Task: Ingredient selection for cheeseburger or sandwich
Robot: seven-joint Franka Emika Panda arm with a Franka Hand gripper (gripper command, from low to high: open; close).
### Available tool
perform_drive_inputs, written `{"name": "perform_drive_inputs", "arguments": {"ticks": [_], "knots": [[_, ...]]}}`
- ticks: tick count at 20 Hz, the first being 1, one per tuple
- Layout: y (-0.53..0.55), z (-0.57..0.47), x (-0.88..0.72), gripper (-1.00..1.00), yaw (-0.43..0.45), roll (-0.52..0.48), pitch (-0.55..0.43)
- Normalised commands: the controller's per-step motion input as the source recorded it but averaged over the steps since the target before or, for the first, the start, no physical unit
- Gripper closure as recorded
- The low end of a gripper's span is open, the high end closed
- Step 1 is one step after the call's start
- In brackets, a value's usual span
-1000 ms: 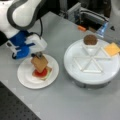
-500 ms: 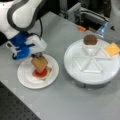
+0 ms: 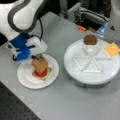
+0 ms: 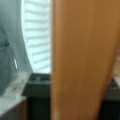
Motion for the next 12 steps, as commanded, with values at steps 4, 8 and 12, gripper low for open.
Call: {"name": "perform_drive_inputs", "arguments": {"ticks": [4, 8, 12], "knots": [[-0.06, -0.05, 0.15, 1.0, 0.124, 0.027, -0.03], [-0.06, -0.05, 0.15, 1.0, 0.119, 0.022, -0.03], [-0.07, -0.05, 0.15, 1.0, 0.117, 0.018, -0.029]]}}
